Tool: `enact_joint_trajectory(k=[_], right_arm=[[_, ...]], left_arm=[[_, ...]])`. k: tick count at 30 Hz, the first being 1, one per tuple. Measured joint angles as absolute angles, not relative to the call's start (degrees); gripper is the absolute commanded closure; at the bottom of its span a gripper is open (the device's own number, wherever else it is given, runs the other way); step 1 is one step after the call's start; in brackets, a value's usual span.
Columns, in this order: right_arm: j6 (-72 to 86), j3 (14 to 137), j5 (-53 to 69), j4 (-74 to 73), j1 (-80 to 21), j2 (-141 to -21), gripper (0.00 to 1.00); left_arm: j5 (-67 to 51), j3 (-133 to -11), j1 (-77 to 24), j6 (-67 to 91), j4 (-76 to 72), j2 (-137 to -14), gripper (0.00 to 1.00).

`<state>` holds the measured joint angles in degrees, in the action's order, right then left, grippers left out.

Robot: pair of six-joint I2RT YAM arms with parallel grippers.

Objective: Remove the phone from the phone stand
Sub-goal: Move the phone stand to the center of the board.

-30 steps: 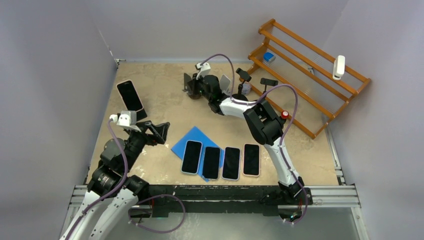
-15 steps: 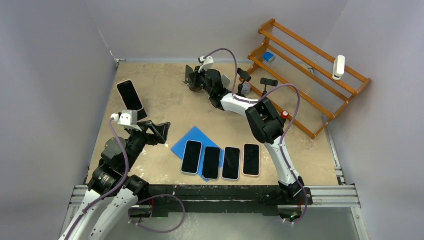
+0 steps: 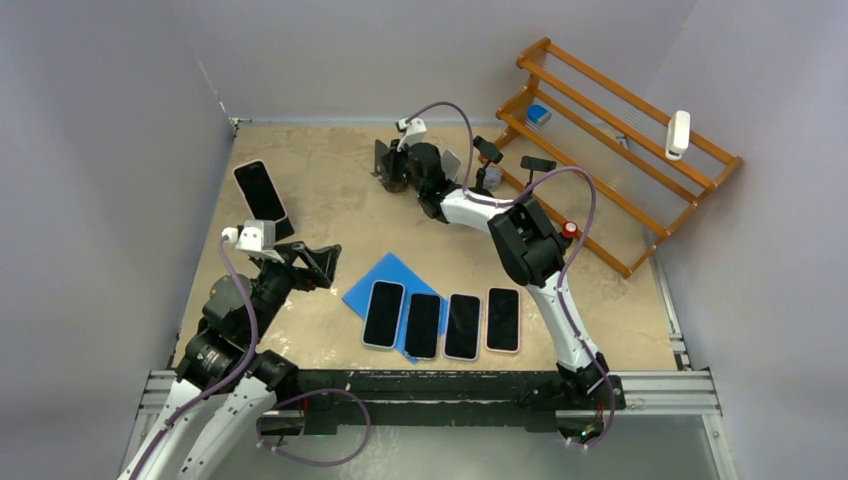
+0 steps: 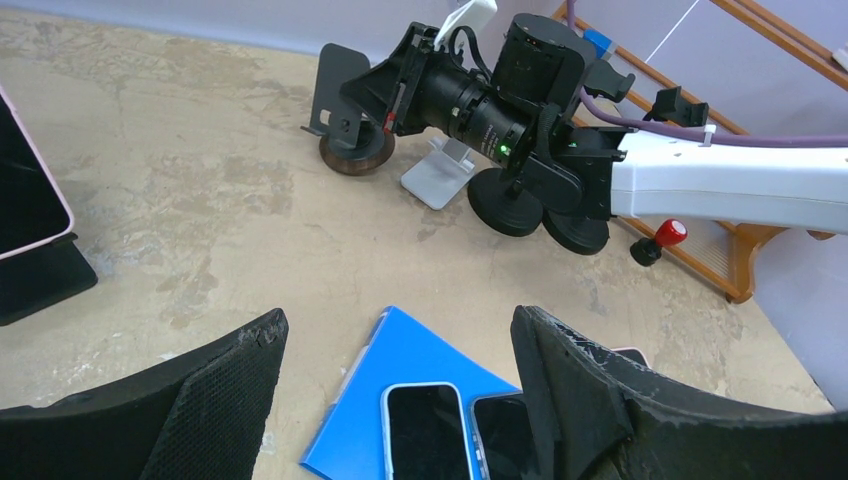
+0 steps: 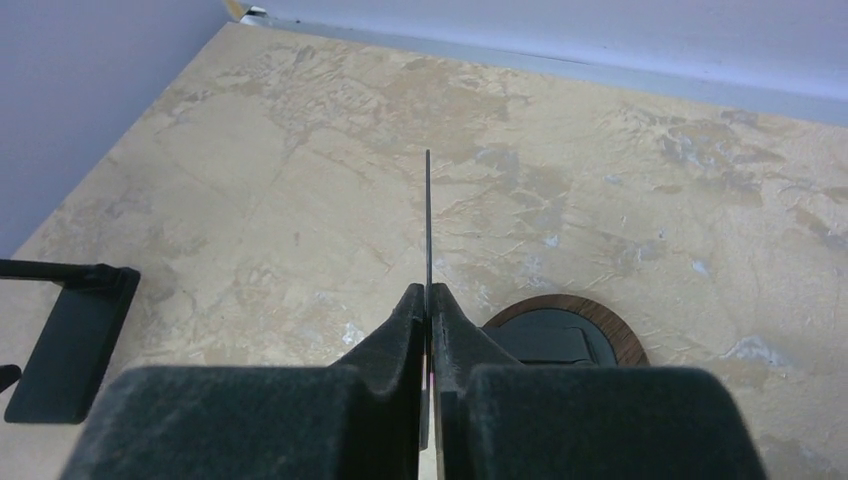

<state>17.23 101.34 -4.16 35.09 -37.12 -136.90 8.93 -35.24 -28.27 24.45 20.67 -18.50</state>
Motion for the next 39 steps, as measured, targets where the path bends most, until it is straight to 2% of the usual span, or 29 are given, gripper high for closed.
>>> enact_joint_trajectory(k=[3, 5, 12, 26, 39], right_arm=[[17.06, 101.34, -4.73, 35.00, -37.12, -136.90, 0.66], [16.73, 101.34, -5.04, 35.03, -37.12, -136.90, 0.56], [16.19, 101.32, -5.63, 34.30, -37.10, -136.90, 0.40], [15.68, 98.26, -8.38, 31.99, -37.12, -133.97, 0.25], [13.96, 94.45, -12.56, 31.99, -38.61, -119.31, 0.21]], left_arm=[[8.86, -35.24, -28.27, 24.45, 20.67, -18.50, 0.20], [8.73, -35.24, -28.27, 24.45, 20.67, -18.48, 0.20], [8.51, -35.24, -28.27, 24.45, 20.67, -18.48, 0.20], [8.32, -35.24, -28.27, 24.73, 20.75, -18.02, 0.16], [10.24, -35.57, -28.27, 27.33, 22.20, -17.93, 0.11]])
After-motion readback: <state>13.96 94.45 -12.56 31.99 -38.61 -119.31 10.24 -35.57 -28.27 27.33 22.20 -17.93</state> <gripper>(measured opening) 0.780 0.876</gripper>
